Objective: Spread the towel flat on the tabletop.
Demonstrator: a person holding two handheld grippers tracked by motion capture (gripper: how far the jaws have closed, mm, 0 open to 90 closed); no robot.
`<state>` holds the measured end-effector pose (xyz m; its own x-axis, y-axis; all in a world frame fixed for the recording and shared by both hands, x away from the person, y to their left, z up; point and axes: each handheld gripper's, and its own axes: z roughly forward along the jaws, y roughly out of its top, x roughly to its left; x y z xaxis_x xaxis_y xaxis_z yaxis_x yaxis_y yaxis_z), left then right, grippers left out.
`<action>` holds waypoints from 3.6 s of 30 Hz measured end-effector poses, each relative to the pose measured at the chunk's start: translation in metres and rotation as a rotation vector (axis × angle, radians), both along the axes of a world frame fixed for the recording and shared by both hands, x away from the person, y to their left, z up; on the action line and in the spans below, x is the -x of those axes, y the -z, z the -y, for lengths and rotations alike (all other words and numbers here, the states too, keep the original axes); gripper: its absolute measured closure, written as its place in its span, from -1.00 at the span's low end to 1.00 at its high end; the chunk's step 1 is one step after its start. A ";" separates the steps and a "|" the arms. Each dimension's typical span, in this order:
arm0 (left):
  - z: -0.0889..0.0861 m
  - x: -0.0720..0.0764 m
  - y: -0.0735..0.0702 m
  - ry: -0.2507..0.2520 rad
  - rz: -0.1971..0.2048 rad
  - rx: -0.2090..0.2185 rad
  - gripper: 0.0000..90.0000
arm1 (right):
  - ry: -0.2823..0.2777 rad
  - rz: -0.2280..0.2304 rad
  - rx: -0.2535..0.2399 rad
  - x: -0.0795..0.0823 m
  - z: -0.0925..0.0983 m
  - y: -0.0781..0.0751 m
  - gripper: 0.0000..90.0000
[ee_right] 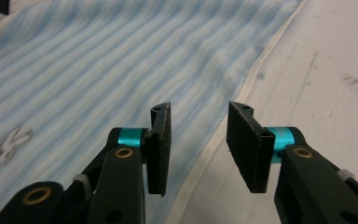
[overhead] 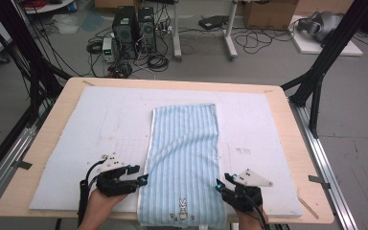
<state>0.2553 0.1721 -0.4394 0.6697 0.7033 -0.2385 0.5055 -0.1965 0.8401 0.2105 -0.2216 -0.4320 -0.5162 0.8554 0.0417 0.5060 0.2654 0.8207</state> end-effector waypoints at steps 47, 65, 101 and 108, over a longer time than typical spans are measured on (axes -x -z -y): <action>-0.015 -0.030 -0.010 -0.079 0.019 0.025 -0.07 | 0.005 -0.038 0.009 -0.046 -0.012 -0.001 0.41; -0.012 -0.099 -0.031 -0.112 0.153 -0.051 -0.10 | -0.036 0.033 0.054 -0.040 -0.007 0.011 0.40; 0.049 -0.212 0.005 -0.218 -0.003 -0.293 0.89 | 0.047 0.044 -0.071 -0.047 0.038 0.002 -0.31; 0.030 -0.218 0.005 -0.274 -0.021 -0.276 0.90 | -0.002 0.032 -0.047 -0.058 0.023 0.001 -0.30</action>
